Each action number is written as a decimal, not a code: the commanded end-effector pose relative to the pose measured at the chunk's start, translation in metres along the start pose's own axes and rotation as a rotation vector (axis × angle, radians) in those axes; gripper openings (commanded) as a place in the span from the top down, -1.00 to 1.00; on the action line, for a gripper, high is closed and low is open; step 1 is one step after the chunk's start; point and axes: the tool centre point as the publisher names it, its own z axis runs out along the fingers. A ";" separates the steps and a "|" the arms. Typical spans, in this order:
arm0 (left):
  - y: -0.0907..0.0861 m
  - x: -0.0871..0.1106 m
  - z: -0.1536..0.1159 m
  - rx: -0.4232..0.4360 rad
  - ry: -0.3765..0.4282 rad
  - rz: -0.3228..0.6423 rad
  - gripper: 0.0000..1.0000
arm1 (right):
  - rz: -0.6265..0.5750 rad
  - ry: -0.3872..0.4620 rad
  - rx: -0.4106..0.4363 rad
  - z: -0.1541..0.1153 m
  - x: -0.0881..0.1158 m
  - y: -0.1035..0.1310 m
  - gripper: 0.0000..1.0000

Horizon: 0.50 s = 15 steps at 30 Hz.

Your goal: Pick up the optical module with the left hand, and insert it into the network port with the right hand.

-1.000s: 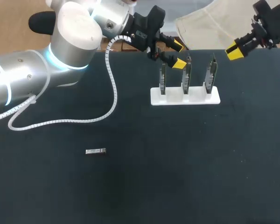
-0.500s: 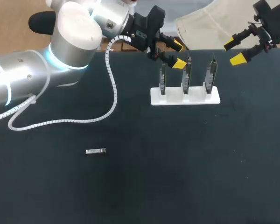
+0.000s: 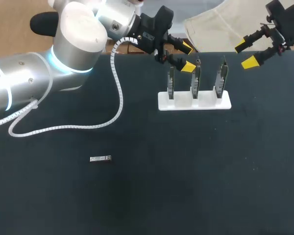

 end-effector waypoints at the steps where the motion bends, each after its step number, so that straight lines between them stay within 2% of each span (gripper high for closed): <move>1: 0.001 -0.003 -0.001 -0.017 0.002 0.014 -1.00 | 0.000 0.001 0.004 0.000 0.000 0.001 -1.00; 9: 0.004 -0.013 -0.014 -0.051 -0.018 0.037 -1.00 | 0.000 0.001 0.004 0.000 0.000 0.001 -1.00; 15: 0.006 -0.026 -0.057 -0.156 -0.045 0.088 -1.00 | 0.000 0.001 0.004 0.000 0.000 0.001 -1.00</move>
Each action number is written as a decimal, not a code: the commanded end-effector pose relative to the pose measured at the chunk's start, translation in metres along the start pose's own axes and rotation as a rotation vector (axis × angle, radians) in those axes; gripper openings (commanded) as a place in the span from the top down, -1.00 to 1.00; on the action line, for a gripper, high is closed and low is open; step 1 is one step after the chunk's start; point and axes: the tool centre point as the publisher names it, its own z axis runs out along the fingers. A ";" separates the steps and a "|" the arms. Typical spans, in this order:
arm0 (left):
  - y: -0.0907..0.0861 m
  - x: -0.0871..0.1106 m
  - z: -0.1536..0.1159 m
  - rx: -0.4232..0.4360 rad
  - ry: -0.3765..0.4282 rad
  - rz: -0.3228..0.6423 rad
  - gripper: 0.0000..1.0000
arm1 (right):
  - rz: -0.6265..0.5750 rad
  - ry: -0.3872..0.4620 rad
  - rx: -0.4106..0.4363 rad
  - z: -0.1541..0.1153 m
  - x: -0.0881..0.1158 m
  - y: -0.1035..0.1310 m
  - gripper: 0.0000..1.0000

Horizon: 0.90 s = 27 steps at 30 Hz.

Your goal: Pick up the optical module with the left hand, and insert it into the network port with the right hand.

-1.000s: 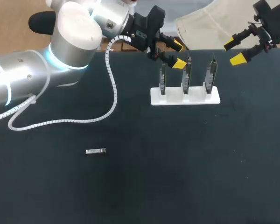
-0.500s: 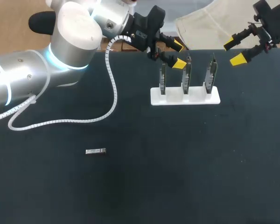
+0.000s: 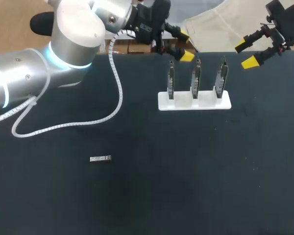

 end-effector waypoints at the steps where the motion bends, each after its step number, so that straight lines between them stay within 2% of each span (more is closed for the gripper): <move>1: -0.014 -0.006 -0.039 -0.079 -0.003 0.033 -1.00 | 0.000 0.001 0.004 0.000 0.000 0.001 -1.00; 8: -0.032 -0.008 -0.099 -0.173 0.135 0.087 -1.00 | 0.000 0.001 0.004 0.000 0.000 0.001 -1.00; 11: -0.046 0.000 -0.122 -0.193 0.242 0.089 -1.00 | 0.000 0.001 0.004 0.000 0.000 0.001 -1.00; 14: -0.063 0.012 -0.143 -0.235 0.332 0.046 -1.00 | 0.000 0.001 0.004 0.000 0.000 0.001 -1.00; 17: -0.080 0.030 -0.162 -0.271 0.362 -0.023 -1.00 | 0.000 0.001 0.004 0.000 0.000 0.001 -1.00; 20: -0.097 0.045 -0.176 -0.282 0.417 -0.034 -1.00 | 0.000 0.001 0.004 0.000 0.000 0.001 -1.00; 23: -0.111 0.058 -0.187 -0.293 0.435 -0.053 -1.00 | 0.000 0.001 0.004 0.000 0.000 0.001 -1.00; 27: -0.119 0.066 -0.192 -0.303 0.428 -0.076 -1.00 | 0.000 0.001 0.004 0.000 0.000 0.001 -1.00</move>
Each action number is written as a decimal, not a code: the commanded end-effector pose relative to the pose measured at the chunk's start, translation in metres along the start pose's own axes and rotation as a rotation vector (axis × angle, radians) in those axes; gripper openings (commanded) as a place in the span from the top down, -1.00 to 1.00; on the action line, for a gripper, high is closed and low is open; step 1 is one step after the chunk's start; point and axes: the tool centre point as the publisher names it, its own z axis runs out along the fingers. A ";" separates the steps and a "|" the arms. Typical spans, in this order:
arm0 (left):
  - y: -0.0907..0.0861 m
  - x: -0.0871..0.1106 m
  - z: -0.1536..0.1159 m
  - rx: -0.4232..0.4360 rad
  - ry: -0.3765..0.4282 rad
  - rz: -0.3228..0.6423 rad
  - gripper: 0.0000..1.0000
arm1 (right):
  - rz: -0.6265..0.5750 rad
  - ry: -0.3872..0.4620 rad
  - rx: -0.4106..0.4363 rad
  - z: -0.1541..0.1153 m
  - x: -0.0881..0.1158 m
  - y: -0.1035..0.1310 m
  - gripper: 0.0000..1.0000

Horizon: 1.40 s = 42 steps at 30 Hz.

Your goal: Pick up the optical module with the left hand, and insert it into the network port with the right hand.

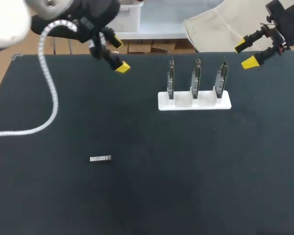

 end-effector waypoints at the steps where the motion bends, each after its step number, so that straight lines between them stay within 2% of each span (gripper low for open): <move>1: -0.026 0.013 -0.024 -0.114 -0.039 -0.005 -1.00 | 0.000 0.001 0.003 0.000 0.000 0.001 -1.00; 16: -0.026 0.013 -0.024 -0.114 -0.039 -0.005 -1.00 | 0.000 0.001 0.003 0.000 0.000 0.001 -1.00; 18: -0.028 -0.002 -0.018 -0.090 -0.056 0.073 -1.00 | 0.000 0.001 0.003 0.000 0.000 0.001 -1.00; 20: -0.030 -0.002 -0.018 -0.095 -0.037 0.081 -1.00 | 0.000 0.001 0.003 0.000 0.000 0.001 -1.00; 23: -0.036 0.016 -0.018 -0.091 0.007 0.061 -1.00 | 0.000 0.001 0.003 0.000 0.000 0.001 -1.00; 25: -0.043 0.033 -0.018 -0.099 0.063 0.052 -1.00 | 0.000 0.001 0.003 0.000 0.000 0.001 -1.00; 28: -0.061 0.061 -0.020 -0.108 0.155 0.054 -1.00 | 0.000 0.001 0.003 0.000 0.000 0.001 -1.00; 34: -0.096 0.111 -0.026 -0.096 0.256 0.003 -1.00 | 0.000 0.001 0.003 0.000 0.000 0.001 -1.00; 37: -0.110 0.126 -0.026 -0.083 0.298 -0.005 -1.00 | 0.000 0.001 0.003 0.000 0.000 0.001 -1.00; 42: -0.125 0.140 -0.022 -0.074 0.306 -0.004 -1.00 | 0.000 0.001 0.003 0.000 0.000 0.001 -1.00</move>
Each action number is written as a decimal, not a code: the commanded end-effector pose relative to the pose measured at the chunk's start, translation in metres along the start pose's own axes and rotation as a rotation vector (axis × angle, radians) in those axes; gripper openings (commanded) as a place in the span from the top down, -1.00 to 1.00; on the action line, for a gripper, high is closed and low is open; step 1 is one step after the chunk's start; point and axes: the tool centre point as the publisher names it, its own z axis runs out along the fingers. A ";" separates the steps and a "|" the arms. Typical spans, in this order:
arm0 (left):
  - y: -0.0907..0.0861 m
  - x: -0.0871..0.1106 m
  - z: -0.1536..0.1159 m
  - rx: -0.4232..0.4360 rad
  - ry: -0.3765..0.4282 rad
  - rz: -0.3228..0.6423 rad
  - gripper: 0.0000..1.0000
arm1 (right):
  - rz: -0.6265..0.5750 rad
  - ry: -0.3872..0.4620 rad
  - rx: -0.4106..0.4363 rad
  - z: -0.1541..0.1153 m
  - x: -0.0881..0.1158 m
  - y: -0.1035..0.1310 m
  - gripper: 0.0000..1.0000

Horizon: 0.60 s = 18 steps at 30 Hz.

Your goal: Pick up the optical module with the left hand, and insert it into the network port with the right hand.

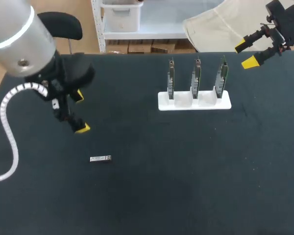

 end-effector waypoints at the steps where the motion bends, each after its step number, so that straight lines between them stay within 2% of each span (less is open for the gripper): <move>1: -0.015 0.011 0.006 -0.021 -0.006 0.029 -1.00 | 0.000 0.001 0.003 0.000 0.000 0.001 -1.00; 3: -0.021 0.012 0.015 -0.025 0.017 0.074 -1.00 | 0.000 0.001 0.003 0.000 0.000 0.001 -1.00; 7: -0.026 0.017 0.032 0.007 0.068 0.103 -1.00 | 0.000 0.001 0.003 0.000 0.000 0.001 -1.00; 16: -0.023 0.030 0.055 0.058 0.131 0.070 -1.00 | 0.000 0.001 0.003 0.000 0.000 0.001 -1.00; 18: -0.024 0.033 0.061 0.068 0.122 0.062 -1.00 | 0.000 0.001 0.003 0.000 0.000 0.001 -1.00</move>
